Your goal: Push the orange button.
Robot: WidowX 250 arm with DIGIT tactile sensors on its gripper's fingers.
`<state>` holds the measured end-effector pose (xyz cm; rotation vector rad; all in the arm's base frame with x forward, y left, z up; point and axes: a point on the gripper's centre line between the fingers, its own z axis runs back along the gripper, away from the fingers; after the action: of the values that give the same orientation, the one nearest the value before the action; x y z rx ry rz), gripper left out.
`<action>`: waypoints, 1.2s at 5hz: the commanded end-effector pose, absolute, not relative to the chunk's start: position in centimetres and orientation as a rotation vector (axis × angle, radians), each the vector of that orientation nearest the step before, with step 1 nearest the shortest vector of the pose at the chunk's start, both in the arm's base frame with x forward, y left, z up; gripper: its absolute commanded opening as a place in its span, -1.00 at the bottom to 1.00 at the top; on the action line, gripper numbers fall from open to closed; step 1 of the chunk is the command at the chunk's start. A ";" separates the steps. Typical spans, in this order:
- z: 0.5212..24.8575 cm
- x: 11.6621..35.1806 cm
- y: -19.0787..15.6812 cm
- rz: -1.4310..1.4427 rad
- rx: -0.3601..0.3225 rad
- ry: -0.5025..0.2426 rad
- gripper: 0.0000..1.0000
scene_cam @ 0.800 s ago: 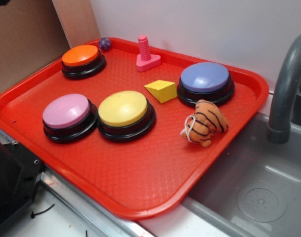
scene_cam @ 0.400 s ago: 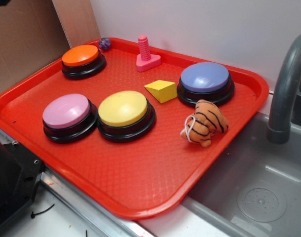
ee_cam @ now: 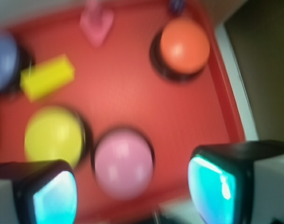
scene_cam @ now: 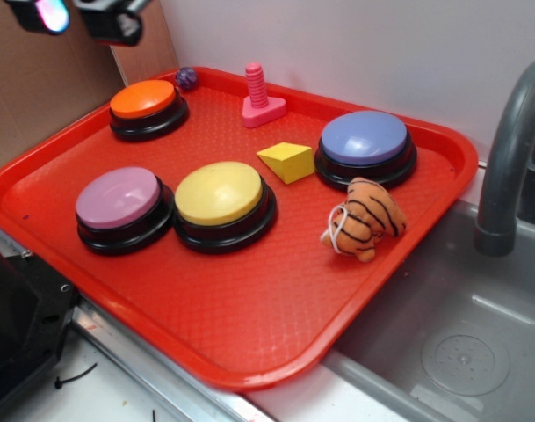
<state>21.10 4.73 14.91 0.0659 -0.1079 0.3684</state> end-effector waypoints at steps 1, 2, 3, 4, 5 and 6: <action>11.6 24.7 10.2 0.589 0.045 -0.187 1.00; 9.5 26.1 11.6 0.580 -0.007 -0.199 1.00; 7.5 26.6 12.6 0.565 0.006 -0.155 1.00; 6.2 27.5 13.1 0.555 0.049 -0.135 1.00; 4.8 27.7 13.4 0.567 0.064 -0.105 1.00; 5.4 27.0 13.6 0.573 0.044 -0.103 1.00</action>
<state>27.38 12.80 4.89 0.0505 -0.0850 0.5743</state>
